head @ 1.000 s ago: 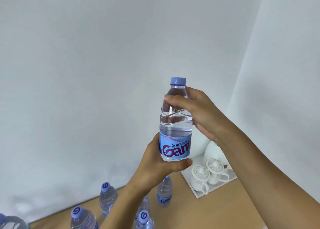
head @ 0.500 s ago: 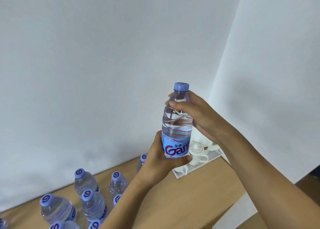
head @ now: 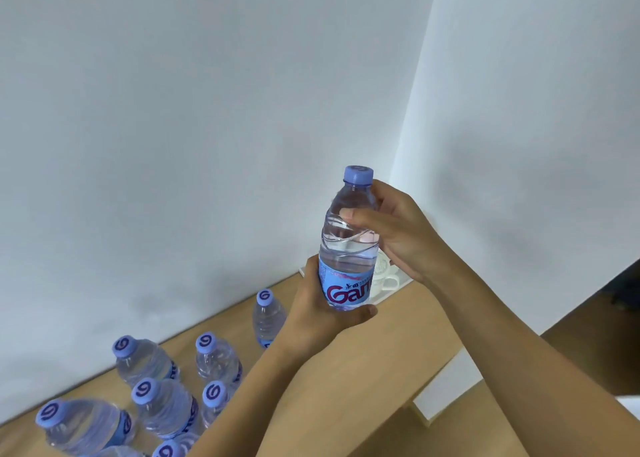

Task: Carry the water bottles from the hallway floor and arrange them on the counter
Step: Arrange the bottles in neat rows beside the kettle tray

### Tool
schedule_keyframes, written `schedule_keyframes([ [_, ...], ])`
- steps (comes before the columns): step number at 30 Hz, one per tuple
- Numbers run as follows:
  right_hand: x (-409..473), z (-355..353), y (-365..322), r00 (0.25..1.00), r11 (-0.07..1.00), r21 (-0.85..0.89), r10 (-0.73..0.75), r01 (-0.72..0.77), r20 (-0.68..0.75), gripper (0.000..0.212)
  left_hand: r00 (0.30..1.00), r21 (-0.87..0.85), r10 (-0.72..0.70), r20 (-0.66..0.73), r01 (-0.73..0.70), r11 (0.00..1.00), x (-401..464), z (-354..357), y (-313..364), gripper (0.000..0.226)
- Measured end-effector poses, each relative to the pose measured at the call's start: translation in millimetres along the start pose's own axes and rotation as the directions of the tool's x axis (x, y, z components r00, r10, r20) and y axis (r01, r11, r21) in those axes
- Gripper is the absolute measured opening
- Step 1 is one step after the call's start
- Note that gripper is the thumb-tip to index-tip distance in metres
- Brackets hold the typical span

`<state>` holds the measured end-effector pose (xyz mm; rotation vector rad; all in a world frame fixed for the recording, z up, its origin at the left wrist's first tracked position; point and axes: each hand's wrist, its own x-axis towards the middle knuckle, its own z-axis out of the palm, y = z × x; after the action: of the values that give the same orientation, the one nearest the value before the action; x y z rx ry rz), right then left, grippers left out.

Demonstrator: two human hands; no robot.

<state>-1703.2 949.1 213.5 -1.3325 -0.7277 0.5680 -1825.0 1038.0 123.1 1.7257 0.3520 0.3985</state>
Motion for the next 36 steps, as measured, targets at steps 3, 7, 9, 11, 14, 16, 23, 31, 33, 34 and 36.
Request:
schedule_keyframes([
  [3, 7, -23, 15, 1.000, 1.000, 0.017, 0.005, -0.006, 0.013, 0.044, 0.999, 0.021, -0.041, -0.009, 0.041, 0.999, 13, 15, -16, 0.069],
  [7, 18, -63, 34, 0.996, 0.999, -0.001, 0.037, -0.037, 0.079, 0.033, 0.994, -0.007, -0.097, -0.051, 0.096, 0.995, 30, 52, -34, 0.072],
  [9, 23, -86, 44, 0.991, 0.998, -0.030, 0.060, -0.057, 0.117, 0.024, 0.990, -0.025, -0.129, -0.062, 0.128, 0.991, 38, 73, -41, 0.076],
  [11, 26, -109, 55, 0.982, 0.996, -0.042, 0.088, -0.082, 0.166, 0.022, 0.981, -0.054, -0.168, -0.095, 0.164, 0.985, 45, 96, -50, 0.075],
  [14, 28, -136, 74, 0.970, 0.991, -0.092, 0.120, -0.102, 0.214, 0.028, 0.969, -0.084, -0.209, -0.134, 0.199, 0.976, 53, 126, -69, 0.073],
  [16, 28, -151, 91, 0.953, 0.983, -0.130, 0.157, -0.127, 0.260, 0.025, 0.957, -0.094, -0.240, -0.163, 0.227, 0.969, 56, 142, -84, 0.073],
  [23, 24, -163, 150, 0.900, 0.960, -0.185, 0.265, -0.211, 0.346, 0.026, 0.896, 0.014, -0.262, -0.360, 0.286, 0.958, 53, 169, -140, 0.075],
  [31, 11, -161, 208, 0.856, 0.929, -0.280, 0.340, -0.242, 0.390, 0.035, 0.765, -0.004, -0.359, -0.534, 0.423, 0.906, 42, 186, -199, 0.075],
  [33, 8, -160, 215, 0.849, 0.929, -0.285, 0.341, -0.238, 0.403, 0.036, 0.746, -0.022, -0.364, -0.558, 0.425, 0.905, 40, 190, -207, 0.073],
  [34, 7, -160, 219, 0.848, 0.929, -0.280, 0.343, -0.242, 0.404, 0.036, 0.739, -0.030, -0.367, -0.566, 0.426, 0.904, 39, 192, -211, 0.071],
  [36, 6, -160, 226, 0.847, 0.929, -0.278, 0.345, -0.245, 0.404, 0.036, 0.722, -0.052, -0.380, -0.579, 0.433, 0.900, 38, 194, -218, 0.069],
])
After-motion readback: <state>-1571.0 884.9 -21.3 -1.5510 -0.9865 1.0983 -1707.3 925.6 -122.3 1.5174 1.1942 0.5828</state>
